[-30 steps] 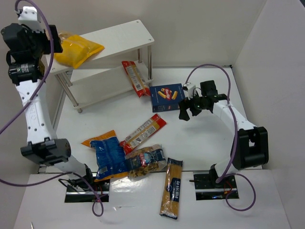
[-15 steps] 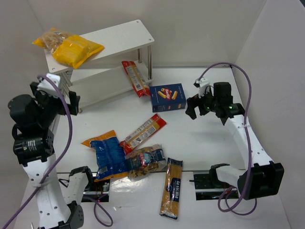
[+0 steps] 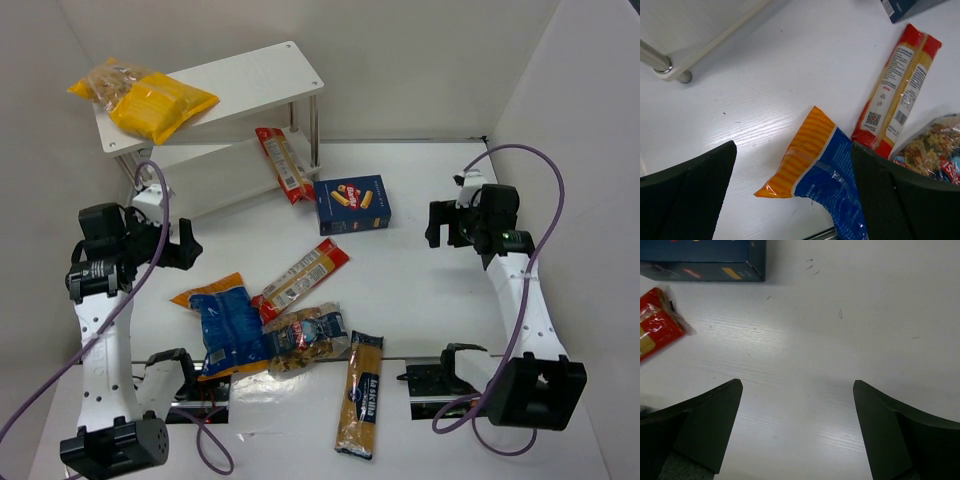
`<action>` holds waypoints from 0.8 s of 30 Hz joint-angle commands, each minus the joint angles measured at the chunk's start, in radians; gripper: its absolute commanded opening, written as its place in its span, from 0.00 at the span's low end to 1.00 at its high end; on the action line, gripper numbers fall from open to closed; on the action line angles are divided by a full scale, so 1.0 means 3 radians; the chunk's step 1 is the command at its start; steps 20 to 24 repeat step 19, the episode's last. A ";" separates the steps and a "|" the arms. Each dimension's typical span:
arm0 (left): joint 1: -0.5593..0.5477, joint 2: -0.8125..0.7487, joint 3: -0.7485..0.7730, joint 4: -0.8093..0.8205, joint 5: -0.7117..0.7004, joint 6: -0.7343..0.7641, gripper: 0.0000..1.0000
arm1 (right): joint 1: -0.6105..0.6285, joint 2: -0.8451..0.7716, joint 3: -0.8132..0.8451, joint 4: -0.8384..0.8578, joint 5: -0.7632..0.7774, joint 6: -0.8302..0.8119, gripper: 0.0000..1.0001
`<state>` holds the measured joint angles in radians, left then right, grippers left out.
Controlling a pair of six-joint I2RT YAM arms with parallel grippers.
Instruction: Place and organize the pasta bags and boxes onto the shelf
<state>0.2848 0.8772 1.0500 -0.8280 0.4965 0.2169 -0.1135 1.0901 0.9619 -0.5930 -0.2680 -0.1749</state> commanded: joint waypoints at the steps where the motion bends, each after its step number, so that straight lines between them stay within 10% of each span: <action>1: -0.0008 -0.0127 -0.0038 0.0356 -0.0187 -0.0257 1.00 | -0.0061 -0.0243 -0.0092 0.0100 0.0254 0.0107 1.00; 24: -0.0008 -0.0429 -0.0222 0.0541 -0.0387 -0.0431 1.00 | -0.0061 -0.0612 -0.0185 0.0207 0.0346 0.0112 1.00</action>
